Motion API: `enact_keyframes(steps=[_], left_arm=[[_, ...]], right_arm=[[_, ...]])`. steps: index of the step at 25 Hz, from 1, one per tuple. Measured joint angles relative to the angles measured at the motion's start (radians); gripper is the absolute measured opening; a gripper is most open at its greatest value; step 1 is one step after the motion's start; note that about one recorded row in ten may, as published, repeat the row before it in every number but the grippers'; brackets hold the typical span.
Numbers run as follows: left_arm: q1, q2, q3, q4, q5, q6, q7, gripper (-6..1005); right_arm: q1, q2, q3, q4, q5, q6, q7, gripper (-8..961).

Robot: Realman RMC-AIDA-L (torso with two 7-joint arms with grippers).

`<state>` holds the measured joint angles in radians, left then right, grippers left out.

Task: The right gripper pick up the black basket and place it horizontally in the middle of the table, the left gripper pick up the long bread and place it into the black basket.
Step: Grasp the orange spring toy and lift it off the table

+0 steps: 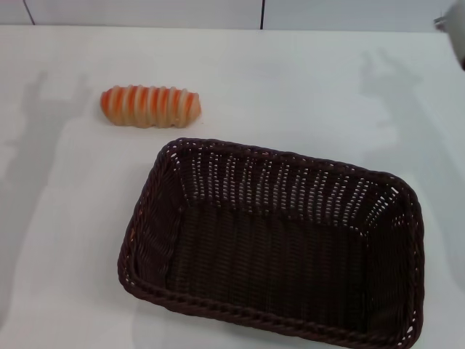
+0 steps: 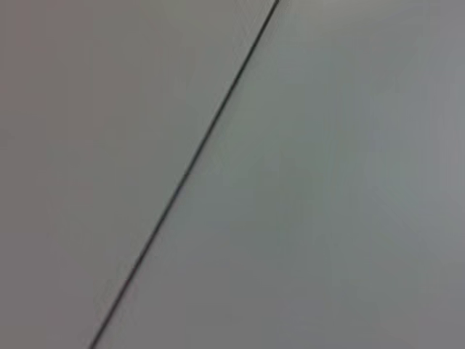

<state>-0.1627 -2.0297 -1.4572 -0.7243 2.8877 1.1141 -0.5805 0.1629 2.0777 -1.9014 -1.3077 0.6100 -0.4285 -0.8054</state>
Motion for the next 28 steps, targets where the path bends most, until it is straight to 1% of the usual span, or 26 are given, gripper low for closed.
enact_keyframes(steps=[1, 2, 3, 4, 5, 6, 8, 9, 12, 13, 14, 15, 17, 18, 20, 22, 23, 24, 25, 26, 28], left_arm=[[0.004, 0.014, 0.024, -0.038, 0.0, -0.05, -0.023, 857], [0.008, 0.021, 0.033, -0.06, 0.001, -0.079, -0.04, 857], [0.018, 0.034, 0.048, -0.101, 0.001, -0.126, -0.065, 857], [0.018, 0.034, 0.048, -0.101, 0.001, -0.126, -0.065, 857], [0.028, 0.048, 0.063, -0.144, 0.001, -0.177, -0.088, 857], [0.04, 0.068, 0.084, -0.195, 0.001, -0.242, -0.115, 857], [0.053, 0.092, 0.107, -0.252, 0.001, -0.3, -0.142, 857], [0.056, 0.098, 0.113, -0.267, 0.001, -0.315, -0.148, 857], [0.056, 0.098, 0.113, -0.267, 0.001, -0.315, -0.148, 857], [0.067, 0.121, 0.135, -0.321, 0.001, -0.373, -0.167, 856], [0.083, 0.148, 0.161, -0.4, 0.001, -0.464, -0.177, 856], [0.086, 0.151, 0.163, -0.415, 0.001, -0.481, -0.177, 856], [0.103, 0.158, 0.165, -0.479, 0.001, -0.56, -0.174, 856], [0.106, 0.16, 0.166, -0.492, 0.0, -0.576, -0.172, 856], [0.119, 0.17, 0.167, -0.553, 0.0, -0.651, -0.154, 856], [0.125, 0.181, 0.17, -0.63, 0.0, -0.761, -0.106, 856], [0.126, 0.186, 0.169, -0.709, 0.0, -0.902, -0.019, 856], [0.126, 0.186, 0.169, -0.709, 0.0, -0.902, -0.019, 856], [0.126, 0.184, 0.163, -0.752, 0.0, -0.997, 0.045, 856], [0.124, 0.181, 0.158, -0.778, 0.0, -1.058, 0.09, 856], [0.114, 0.161, 0.135, -0.85, 0.0, -1.213, 0.225, 856]], right_arm=[[-0.003, 0.0, -0.013, 0.038, 0.0, -0.094, 0.048, 290], [-0.005, 0.001, -0.021, 0.076, 0.0, -0.181, 0.098, 294], [-0.011, 0.002, -0.03, 0.146, 0.001, -0.328, 0.199, 298], [-0.011, 0.002, -0.03, 0.146, 0.001, -0.328, 0.199, 303], [-0.013, 0.003, -0.033, 0.176, 0.001, -0.382, 0.241, 307], [-0.015, 0.003, -0.037, 0.21, 0.0, -0.445, 0.291, 311], [-0.02, 0.004, -0.043, 0.258, 0.001, -0.529, 0.351, 320], [-0.024, 0.005, -0.045, 0.276, 0.002, -0.56, 0.371, 324], [-0.036, 0.007, -0.045, 0.312, 0.005, -0.618, 0.404, 338], [-0.039, 0.007, -0.045, 0.319, 0.007, -0.625, 0.415, 342], [-0.044, 0.007, -0.045, 0.326, 0.01, -0.633, 0.433, 346], [-0.05, 0.006, -0.043, 0.332, 0.013, -0.637, 0.454, 351], [-0.059, 0.004, -0.039, 0.354, 0.013, -0.645, 0.501, 359], [-0.066, 0.002, -0.041, 0.384, 0.011, -0.673, 0.525, 364], [-0.067, 0.003, -0.045, 0.402, 0.009, -0.693, 0.531, 373], [-0.062, 0.005, -0.054, 0.453, 0.009, -0.745, 0.541, 381], [-0.058, 0.006, -0.057, 0.472, 0.011, -0.758, 0.548, 386], [-0.052, 0.006, -0.057, 0.487, 0.012, -0.762, 0.559, 390], [-0.045, 0.005, -0.057, 0.502, 0.013, -0.765, 0.576, 442], [-0.038, 0.004, -0.056, 0.514, 0.013, -0.766, 0.593, 493], [-0.025, 0.003, -0.047, 0.542, 0.013, -0.767, 0.626, 596]])
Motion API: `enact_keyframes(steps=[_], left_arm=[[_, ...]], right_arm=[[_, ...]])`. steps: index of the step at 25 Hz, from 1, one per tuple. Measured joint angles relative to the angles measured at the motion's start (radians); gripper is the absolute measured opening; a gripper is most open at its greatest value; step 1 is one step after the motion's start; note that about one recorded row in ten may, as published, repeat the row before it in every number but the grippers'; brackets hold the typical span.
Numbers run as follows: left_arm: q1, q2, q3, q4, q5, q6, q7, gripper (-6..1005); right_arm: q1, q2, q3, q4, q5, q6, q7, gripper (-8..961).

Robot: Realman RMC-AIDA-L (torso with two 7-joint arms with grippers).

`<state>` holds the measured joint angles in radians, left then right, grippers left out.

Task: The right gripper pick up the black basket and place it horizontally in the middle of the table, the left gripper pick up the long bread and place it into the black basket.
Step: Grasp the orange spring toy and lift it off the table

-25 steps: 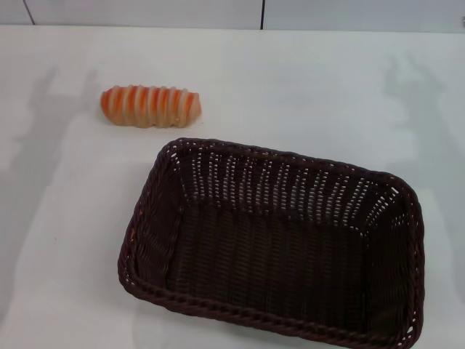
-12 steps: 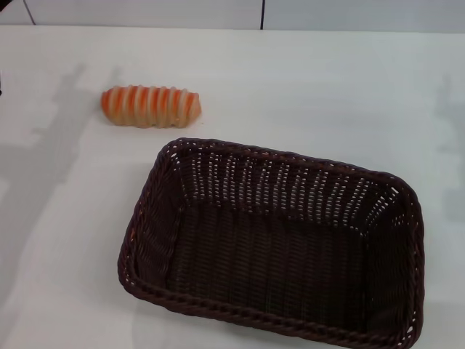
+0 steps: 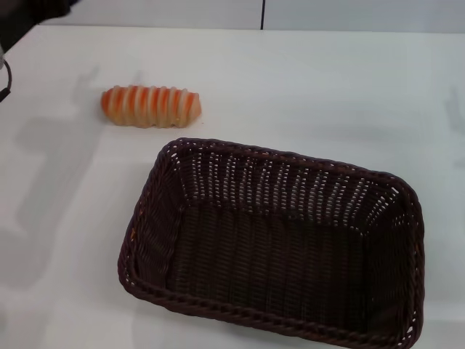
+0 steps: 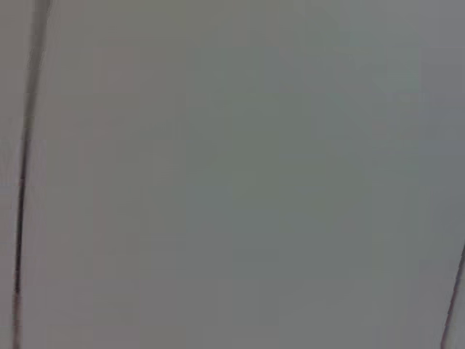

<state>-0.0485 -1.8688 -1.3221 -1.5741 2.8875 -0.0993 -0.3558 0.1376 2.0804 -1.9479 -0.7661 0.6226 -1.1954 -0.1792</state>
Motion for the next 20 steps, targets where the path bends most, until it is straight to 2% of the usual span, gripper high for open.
enact_keyframes(steps=[2, 3, 4, 5, 6, 7, 8, 11, 15, 20], left_arm=[[-0.012, -0.042, -0.043, -0.063, -0.002, -0.151, 0.182, 856], [-0.014, -0.055, -0.056, -0.081, -0.002, -0.191, 0.231, 856], [-0.021, -0.084, -0.085, -0.111, -0.004, -0.262, 0.344, 856], [-0.021, -0.084, -0.085, -0.111, -0.004, -0.262, 0.344, 856], [-0.039, -0.132, -0.123, -0.162, -0.007, -0.384, 0.523, 856], [-0.047, -0.143, -0.135, -0.173, -0.007, -0.411, 0.553, 856], [-0.077, -0.172, -0.172, -0.201, -0.013, -0.511, 0.641, 856], [-0.119, -0.186, -0.21, -0.213, -0.045, -0.622, 0.72, 856], [-0.166, -0.183, -0.236, -0.231, -0.133, -0.732, 0.867, 855], [-0.231, -0.186, -0.318, -0.222, -0.273, -0.903, 1.105, 855]], right_arm=[[0.002, 0.0, 0.004, 0.005, 0.0, 0.0, 0.004, 681], [0.003, -0.001, 0.007, 0.007, 0.0, 0.001, 0.005, 723], [0.003, -0.001, 0.009, 0.008, 0.0, 0.002, 0.005, 765], [0.003, -0.002, 0.01, 0.008, 0.0, 0.004, 0.005, 765], [0.001, -0.002, 0.012, 0.008, 0.0, 0.007, 0.005, 765], [-0.001, -0.002, 0.013, 0.008, 0.0, 0.009, 0.005, 765], [-0.003, -0.002, 0.013, 0.008, 0.0, 0.01, 0.005, 765], [-0.01, -0.002, 0.015, 0.006, 0.0, 0.012, 0.005, 765], [-0.027, -0.001, 0.014, 0.002, 0.0, 0.013, 0.006, 765], [-0.041, 0.0, 0.014, -0.007, 0.0, 0.013, 0.006, 765]])
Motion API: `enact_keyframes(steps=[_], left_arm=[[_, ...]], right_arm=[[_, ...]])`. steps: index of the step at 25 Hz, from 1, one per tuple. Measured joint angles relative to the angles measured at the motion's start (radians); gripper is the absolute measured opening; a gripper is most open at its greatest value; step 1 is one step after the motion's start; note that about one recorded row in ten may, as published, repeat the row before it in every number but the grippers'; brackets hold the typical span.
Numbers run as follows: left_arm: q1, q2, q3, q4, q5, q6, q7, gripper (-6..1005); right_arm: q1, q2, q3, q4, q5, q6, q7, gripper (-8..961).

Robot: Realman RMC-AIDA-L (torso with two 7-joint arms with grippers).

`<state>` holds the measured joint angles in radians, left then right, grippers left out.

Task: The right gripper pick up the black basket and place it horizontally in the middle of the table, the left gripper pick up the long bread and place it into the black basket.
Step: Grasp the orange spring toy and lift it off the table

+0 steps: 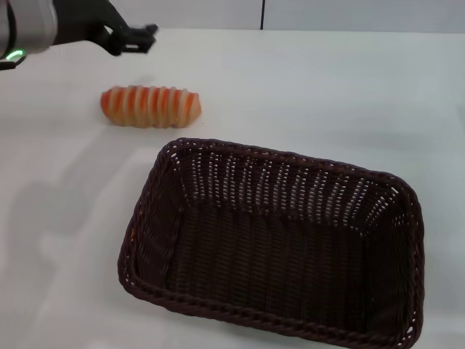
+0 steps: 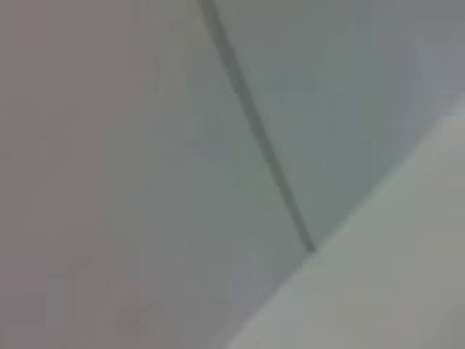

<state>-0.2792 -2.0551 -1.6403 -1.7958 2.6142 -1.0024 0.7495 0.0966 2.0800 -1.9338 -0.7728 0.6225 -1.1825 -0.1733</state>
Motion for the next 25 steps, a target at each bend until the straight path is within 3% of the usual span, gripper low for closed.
enact_keyframes(steps=[3, 8, 10, 16, 17, 25], left_arm=[[-0.039, 0.006, -0.045, 0.039, -0.07, -0.069, 0.147, 855], [-0.117, 0.045, -0.062, 0.17, -0.082, -0.067, 0.264, 849], [-0.149, 0.05, -0.076, 0.236, -0.082, -0.061, 0.315, 846], [-0.231, 0.028, -0.168, 0.374, -0.082, -0.1, 0.506, 837], [-0.274, 0.02, -0.207, 0.447, -0.083, -0.152, 0.581, 836], [-0.345, 0.001, -0.224, 0.619, -0.081, -0.169, 0.716, 827]], right_arm=[[-0.028, 0.0, -0.005, -0.031, 0.0, 0.009, -0.002, 765], [-0.093, 0.001, -0.014, -0.108, -0.006, 0.045, -0.019, 765], [-0.116, 0.003, -0.025, -0.128, -0.005, 0.049, -0.039, 765], [-0.174, 0.005, -0.067, -0.169, -0.001, 0.054, -0.075, 766], [-0.182, 0.005, -0.072, -0.178, -0.001, 0.058, -0.077, 766], [-0.225, 0.005, -0.103, -0.259, 0.003, 0.105, -0.142, 766]])
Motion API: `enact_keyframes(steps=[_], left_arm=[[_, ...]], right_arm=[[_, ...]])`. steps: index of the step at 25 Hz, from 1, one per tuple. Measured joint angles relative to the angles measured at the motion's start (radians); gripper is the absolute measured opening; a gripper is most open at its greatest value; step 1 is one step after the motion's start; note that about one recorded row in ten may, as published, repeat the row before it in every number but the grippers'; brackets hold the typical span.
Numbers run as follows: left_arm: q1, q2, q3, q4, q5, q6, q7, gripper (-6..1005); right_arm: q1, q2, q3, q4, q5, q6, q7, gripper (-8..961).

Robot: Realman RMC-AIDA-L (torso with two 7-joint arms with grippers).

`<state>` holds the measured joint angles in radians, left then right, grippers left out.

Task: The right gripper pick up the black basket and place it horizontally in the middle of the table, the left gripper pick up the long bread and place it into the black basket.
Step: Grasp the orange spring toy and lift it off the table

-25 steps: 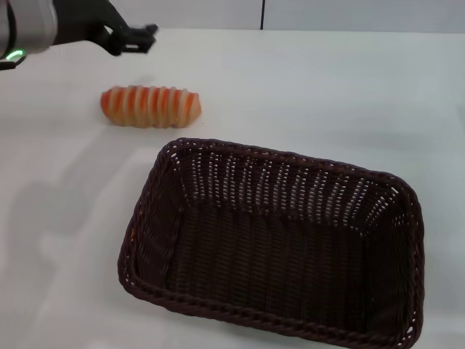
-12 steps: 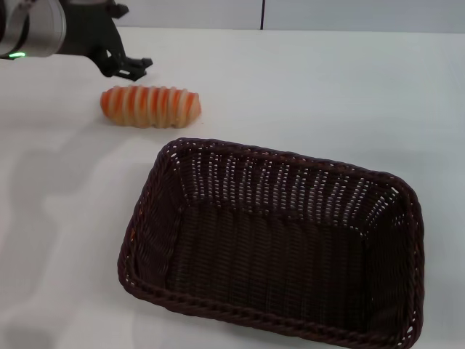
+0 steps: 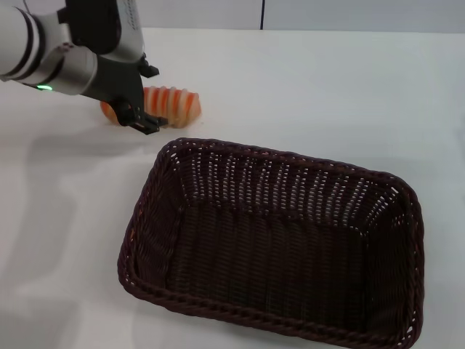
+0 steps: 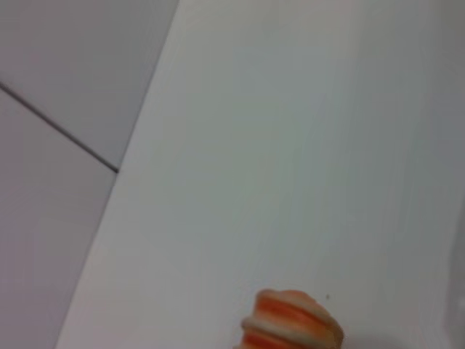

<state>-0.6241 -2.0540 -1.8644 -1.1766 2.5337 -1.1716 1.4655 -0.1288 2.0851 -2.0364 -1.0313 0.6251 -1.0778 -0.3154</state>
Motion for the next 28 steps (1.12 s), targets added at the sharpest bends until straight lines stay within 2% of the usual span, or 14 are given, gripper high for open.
enact_keyframes(steps=[8, 15, 28], left_arm=[[-0.043, -0.002, 0.008, 0.069, 0.011, 0.071, 0.02, 818], [-0.115, -0.002, 0.011, 0.214, 0.059, 0.173, 0.034, 810], [-0.198, -0.003, 0.011, 0.341, 0.105, 0.222, 0.038, 796]], right_arm=[[0.0, -0.001, -0.036, -0.022, 0.011, 0.013, -0.04, 766], [-0.021, -0.002, -0.039, -0.042, 0.011, 0.013, -0.048, 765], [-0.036, -0.005, -0.036, -0.06, 0.011, 0.013, -0.051, 764]])
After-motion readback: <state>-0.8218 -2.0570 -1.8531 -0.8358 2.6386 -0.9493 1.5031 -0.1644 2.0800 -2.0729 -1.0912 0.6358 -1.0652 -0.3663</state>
